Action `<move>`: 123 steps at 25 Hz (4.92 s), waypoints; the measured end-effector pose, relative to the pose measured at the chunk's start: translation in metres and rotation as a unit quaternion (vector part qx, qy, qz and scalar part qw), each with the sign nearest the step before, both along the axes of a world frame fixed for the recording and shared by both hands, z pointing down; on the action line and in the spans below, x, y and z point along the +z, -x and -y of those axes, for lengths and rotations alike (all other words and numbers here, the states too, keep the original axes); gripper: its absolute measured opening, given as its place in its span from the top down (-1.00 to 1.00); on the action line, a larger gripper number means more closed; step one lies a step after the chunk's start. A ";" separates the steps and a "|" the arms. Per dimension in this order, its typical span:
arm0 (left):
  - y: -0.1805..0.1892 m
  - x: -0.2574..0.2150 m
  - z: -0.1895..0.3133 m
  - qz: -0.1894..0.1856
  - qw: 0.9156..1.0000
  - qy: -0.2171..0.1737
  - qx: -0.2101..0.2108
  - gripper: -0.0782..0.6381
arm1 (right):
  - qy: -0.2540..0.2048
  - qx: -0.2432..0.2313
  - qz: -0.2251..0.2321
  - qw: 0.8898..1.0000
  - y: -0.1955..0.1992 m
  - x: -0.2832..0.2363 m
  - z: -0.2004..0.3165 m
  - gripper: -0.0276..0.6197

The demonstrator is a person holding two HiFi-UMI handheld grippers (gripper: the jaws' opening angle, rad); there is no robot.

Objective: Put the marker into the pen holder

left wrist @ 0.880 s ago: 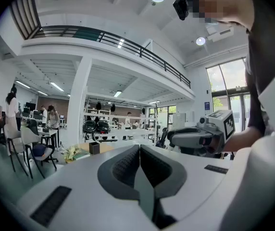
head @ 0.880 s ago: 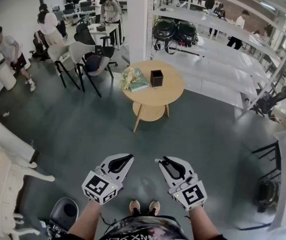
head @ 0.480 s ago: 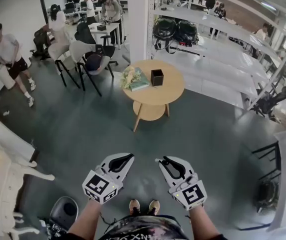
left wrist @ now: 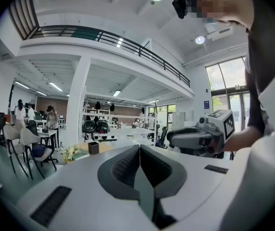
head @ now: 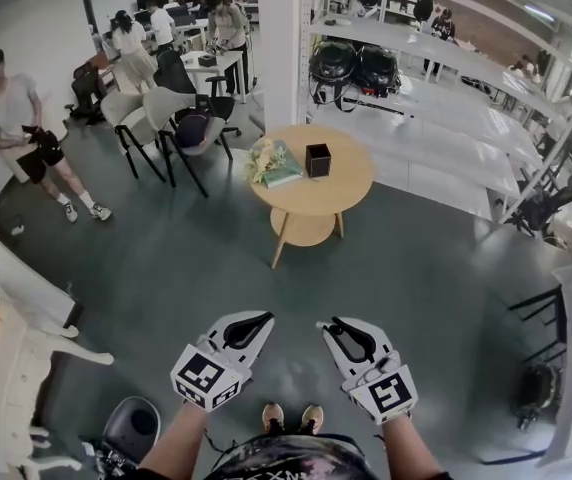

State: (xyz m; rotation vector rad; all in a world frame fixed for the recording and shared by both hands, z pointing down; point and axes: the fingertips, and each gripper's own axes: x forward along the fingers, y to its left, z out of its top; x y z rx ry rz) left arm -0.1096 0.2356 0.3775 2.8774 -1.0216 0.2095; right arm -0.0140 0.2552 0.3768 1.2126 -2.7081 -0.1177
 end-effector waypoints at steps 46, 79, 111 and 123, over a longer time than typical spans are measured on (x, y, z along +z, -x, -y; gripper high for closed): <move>-0.109 -0.007 -0.020 0.036 0.999 -0.024 0.002 0.72 | -0.010 -0.019 0.044 0.999 -0.099 -0.006 -0.016 0.68; -0.098 0.010 0.078 0.020 1.000 -0.018 0.008 0.72 | -0.007 -0.009 0.031 0.999 -0.089 0.007 0.080 0.68; -0.044 0.016 0.296 -0.019 0.999 0.009 0.046 0.72 | 0.014 0.042 0.004 0.999 -0.033 0.003 0.291 0.68; -0.037 0.017 0.318 -0.025 0.998 0.005 0.049 0.72 | 0.012 0.043 -0.003 0.999 -0.023 0.005 0.311 0.68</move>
